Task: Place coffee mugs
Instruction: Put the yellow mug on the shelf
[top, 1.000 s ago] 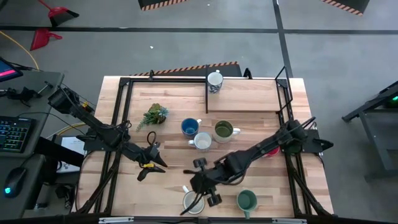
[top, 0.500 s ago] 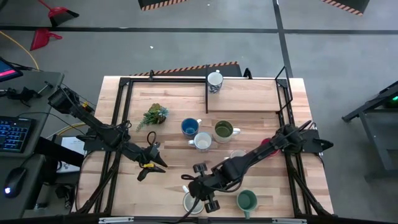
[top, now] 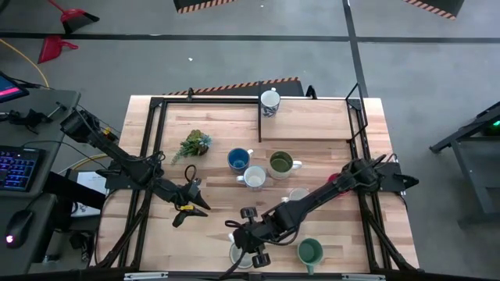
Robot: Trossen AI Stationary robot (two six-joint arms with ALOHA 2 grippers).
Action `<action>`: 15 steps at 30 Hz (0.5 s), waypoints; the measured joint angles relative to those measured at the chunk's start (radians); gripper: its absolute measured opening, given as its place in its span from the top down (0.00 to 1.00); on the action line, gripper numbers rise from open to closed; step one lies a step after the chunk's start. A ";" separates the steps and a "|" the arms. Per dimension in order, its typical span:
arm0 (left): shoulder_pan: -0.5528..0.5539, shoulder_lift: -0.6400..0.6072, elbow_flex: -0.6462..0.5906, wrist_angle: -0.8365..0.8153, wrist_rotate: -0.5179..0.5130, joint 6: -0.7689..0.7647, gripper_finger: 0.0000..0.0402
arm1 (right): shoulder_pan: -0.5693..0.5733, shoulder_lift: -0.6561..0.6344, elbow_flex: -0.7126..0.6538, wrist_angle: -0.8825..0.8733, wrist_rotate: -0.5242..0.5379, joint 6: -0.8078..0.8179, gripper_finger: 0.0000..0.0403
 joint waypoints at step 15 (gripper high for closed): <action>0.000 0.000 0.000 -0.001 0.000 0.008 0.72 | -0.002 0.023 0.034 -0.006 -0.018 -0.029 0.74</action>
